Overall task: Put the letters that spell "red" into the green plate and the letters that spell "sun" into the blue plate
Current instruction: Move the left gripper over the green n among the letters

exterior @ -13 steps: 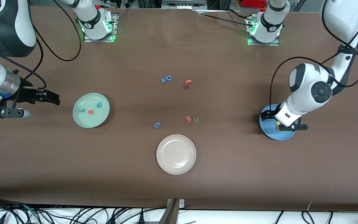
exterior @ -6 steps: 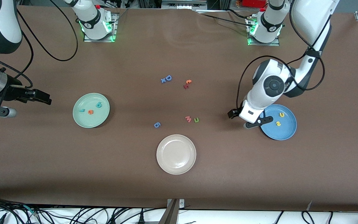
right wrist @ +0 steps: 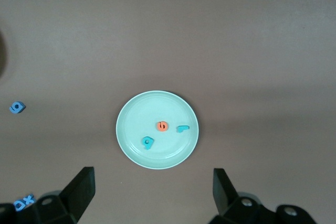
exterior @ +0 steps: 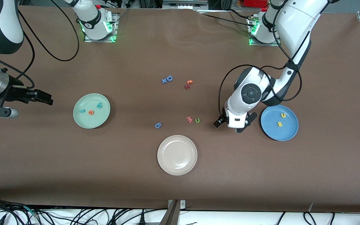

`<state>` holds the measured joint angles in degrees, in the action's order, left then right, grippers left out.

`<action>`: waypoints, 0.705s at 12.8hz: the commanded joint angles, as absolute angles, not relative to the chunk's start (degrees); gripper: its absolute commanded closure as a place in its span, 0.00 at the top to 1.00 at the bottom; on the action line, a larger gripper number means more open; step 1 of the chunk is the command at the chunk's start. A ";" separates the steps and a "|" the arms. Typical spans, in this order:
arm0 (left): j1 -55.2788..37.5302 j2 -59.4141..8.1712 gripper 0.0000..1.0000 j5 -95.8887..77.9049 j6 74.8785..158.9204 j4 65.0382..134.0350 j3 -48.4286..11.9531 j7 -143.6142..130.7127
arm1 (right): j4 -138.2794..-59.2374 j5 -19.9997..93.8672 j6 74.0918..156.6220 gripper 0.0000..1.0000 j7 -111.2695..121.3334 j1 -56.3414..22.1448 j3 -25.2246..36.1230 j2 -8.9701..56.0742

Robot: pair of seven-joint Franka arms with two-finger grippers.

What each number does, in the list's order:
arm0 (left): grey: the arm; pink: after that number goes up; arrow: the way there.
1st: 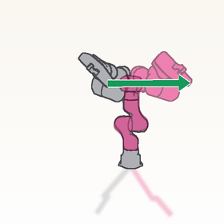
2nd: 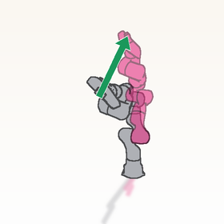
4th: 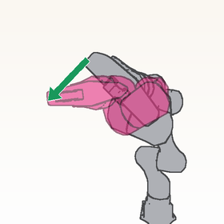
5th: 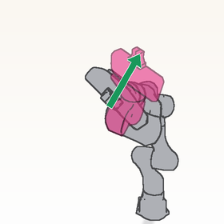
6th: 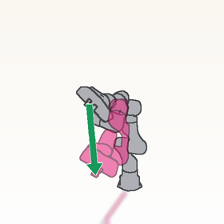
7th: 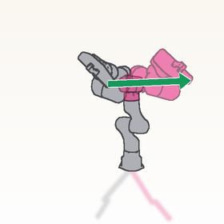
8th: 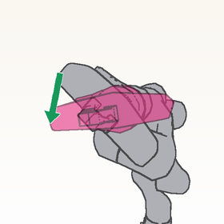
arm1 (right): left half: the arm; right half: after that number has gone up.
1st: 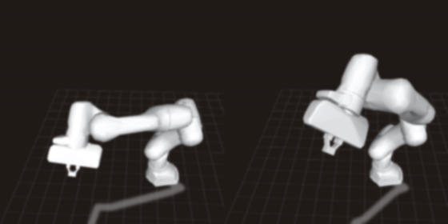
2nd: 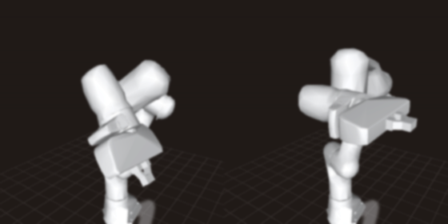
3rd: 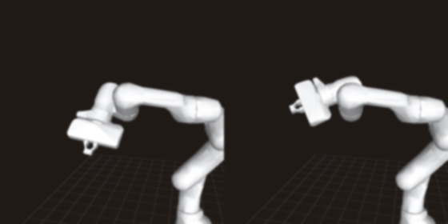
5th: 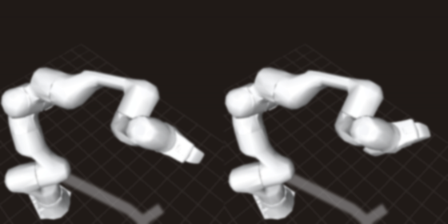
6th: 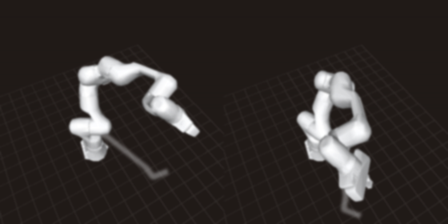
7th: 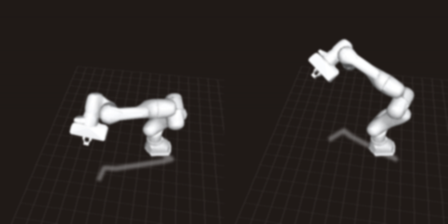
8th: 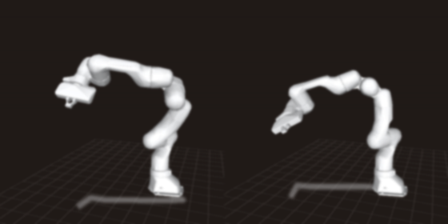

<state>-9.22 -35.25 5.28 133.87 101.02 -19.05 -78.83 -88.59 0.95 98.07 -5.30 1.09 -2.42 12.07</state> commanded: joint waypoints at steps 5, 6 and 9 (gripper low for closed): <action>-16.42 -40.78 1.00 4.57 132.71 93.87 -17.93 -97.20 | -90.26 0.09 98.96 0.99 -5.63 2.02 -3.08 10.81; -17.13 -41.39 1.00 4.57 132.71 93.00 -17.76 -98.25 | -90.26 0.26 99.05 0.99 -5.63 2.20 -3.08 10.81; -17.58 -43.24 1.00 4.48 132.98 92.29 -17.75 -100.71 | -90.18 0.35 99.14 1.00 -5.54 2.55 -3.08 10.99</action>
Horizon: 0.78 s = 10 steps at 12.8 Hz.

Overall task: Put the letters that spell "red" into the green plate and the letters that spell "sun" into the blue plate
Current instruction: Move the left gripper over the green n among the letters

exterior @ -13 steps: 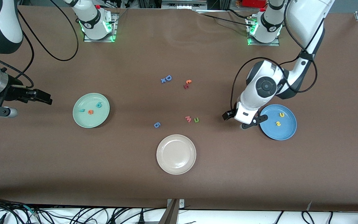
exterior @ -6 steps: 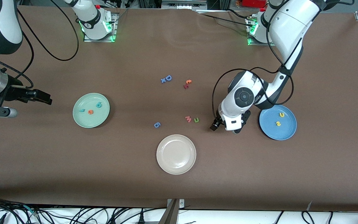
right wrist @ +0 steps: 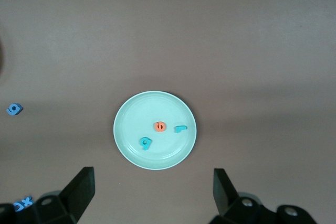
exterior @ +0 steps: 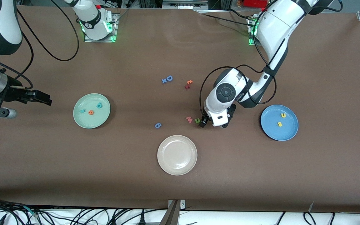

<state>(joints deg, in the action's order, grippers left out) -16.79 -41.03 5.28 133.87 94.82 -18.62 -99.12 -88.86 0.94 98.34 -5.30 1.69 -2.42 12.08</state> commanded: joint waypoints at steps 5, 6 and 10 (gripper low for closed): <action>-18.02 -47.28 1.00 4.48 133.24 87.64 -17.75 -103.80 | -90.18 0.35 99.23 1.00 -5.54 2.55 -3.08 11.34; -18.10 -47.37 1.00 4.48 133.24 87.37 -17.75 -103.80 | -90.18 0.26 99.49 1.00 -5.54 2.55 -3.08 11.34; -18.19 -48.51 1.00 4.48 133.24 85.88 -17.75 -103.80 | -90.18 0.44 99.49 1.00 -5.54 2.55 -3.08 11.51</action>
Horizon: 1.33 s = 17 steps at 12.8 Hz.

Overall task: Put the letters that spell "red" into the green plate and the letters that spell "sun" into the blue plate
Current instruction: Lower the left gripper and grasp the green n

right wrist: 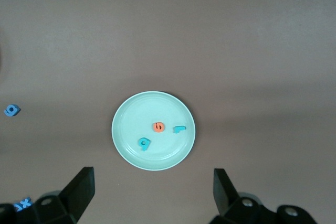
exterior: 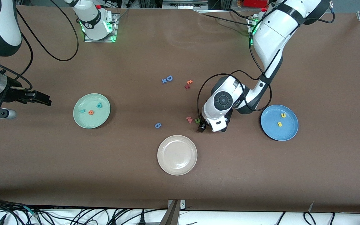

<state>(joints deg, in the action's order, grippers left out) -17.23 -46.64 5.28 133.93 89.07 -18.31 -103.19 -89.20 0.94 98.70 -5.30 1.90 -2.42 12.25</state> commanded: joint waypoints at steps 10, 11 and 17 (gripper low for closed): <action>-23.01 -49.83 1.00 4.48 133.24 84.46 -14.52 -104.59 | -90.18 0.44 99.67 1.00 -5.45 2.55 -3.08 11.60; -24.07 -49.92 1.00 4.40 133.24 84.46 -13.37 -105.02 | -90.18 0.53 99.67 1.00 -5.45 2.55 -3.08 11.60; -24.08 -49.75 1.00 4.31 133.24 84.37 -13.27 -105.47 | -90.18 0.44 99.67 1.00 -5.45 2.55 -3.08 11.60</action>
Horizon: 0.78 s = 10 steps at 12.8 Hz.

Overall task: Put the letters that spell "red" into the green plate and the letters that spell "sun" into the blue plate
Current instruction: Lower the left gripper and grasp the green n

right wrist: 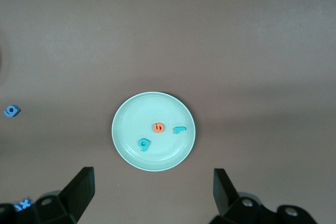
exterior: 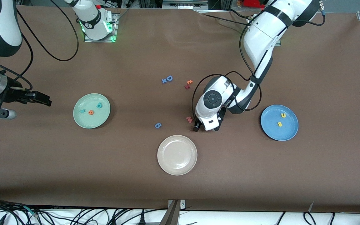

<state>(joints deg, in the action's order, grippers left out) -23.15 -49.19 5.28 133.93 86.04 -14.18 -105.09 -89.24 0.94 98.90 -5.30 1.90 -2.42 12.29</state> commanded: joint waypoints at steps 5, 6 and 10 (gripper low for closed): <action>-24.17 -49.75 0.85 4.48 133.33 84.37 -13.27 -105.38 | -90.18 0.53 99.84 0.99 -5.45 2.55 -3.08 11.60; -24.17 -49.75 0.80 4.48 133.24 84.37 -13.27 -105.29 | -90.18 0.44 99.84 1.00 -5.45 2.55 -3.08 11.60; -24.17 -49.66 0.55 4.40 133.33 84.29 -13.36 -105.29 | -90.18 0.44 99.93 1.00 -5.45 2.55 -3.08 11.86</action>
